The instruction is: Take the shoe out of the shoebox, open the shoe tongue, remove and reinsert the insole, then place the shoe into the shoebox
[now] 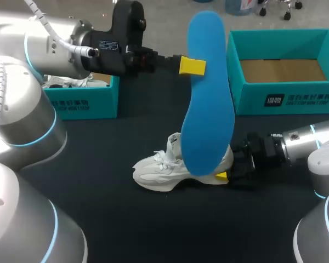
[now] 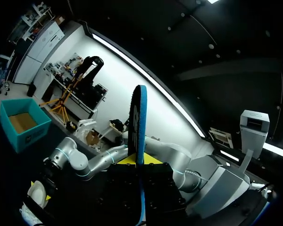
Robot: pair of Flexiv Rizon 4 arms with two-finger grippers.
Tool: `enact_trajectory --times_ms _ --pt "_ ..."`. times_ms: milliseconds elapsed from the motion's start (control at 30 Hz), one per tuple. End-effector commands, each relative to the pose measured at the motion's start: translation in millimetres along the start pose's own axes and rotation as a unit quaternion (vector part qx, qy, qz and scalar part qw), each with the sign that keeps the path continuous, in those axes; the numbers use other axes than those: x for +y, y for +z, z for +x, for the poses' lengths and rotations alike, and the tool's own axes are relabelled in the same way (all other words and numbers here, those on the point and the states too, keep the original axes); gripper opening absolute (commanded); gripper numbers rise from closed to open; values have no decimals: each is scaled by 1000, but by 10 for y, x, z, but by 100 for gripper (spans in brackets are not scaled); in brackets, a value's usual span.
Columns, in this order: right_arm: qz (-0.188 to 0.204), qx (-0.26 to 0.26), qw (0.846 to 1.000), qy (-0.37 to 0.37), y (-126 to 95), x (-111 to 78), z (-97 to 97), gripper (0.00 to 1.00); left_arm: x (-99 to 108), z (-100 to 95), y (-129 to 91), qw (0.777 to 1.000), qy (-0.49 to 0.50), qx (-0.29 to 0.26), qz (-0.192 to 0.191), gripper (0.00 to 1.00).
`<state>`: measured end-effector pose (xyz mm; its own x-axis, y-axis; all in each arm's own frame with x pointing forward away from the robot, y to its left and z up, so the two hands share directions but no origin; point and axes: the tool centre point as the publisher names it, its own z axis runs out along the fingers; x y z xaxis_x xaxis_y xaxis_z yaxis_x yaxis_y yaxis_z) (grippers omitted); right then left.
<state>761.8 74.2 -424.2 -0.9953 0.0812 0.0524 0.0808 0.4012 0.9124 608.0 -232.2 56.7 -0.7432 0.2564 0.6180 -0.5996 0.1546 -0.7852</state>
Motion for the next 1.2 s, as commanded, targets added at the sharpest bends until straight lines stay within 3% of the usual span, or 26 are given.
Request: enact_trajectory --times_ms 33,467,900,1200 --pt "0 0 1000 0 42 -35 -12 100 -6 -8 17 1000 0 0 0 0" --pt "52 -33 998 -5 -103 81 -189 100 -6 -8 17 1000 0 0 0 0" --pt "71 -30 997 5 -174 51 -120 100 -6 -8 17 1000 0 0 0 0" --pt "174 -66 982 -22 -364 186 -129 100 -6 -8 17 1000 0 0 0 0"
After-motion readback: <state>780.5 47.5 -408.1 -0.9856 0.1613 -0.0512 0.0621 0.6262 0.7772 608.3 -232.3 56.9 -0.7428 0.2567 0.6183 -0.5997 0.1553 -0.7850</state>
